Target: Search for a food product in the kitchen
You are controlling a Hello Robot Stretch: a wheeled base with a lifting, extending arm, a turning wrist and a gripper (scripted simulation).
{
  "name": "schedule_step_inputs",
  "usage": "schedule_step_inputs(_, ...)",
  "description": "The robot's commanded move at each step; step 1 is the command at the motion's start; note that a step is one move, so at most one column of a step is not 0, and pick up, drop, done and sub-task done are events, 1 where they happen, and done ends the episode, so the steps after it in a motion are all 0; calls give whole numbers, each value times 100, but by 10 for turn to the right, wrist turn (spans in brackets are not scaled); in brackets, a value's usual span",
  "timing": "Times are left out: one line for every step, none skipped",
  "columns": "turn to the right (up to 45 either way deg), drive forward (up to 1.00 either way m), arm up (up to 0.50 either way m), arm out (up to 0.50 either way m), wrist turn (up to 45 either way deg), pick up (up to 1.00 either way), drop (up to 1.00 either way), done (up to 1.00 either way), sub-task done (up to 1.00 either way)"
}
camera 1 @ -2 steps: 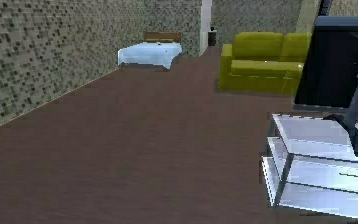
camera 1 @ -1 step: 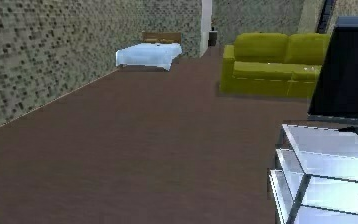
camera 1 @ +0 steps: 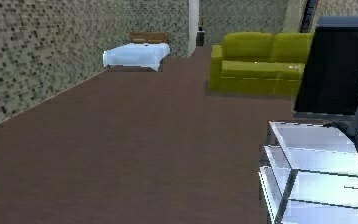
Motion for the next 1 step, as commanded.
schedule_step_inputs(0,100,0,0,0,0,0,0,0)
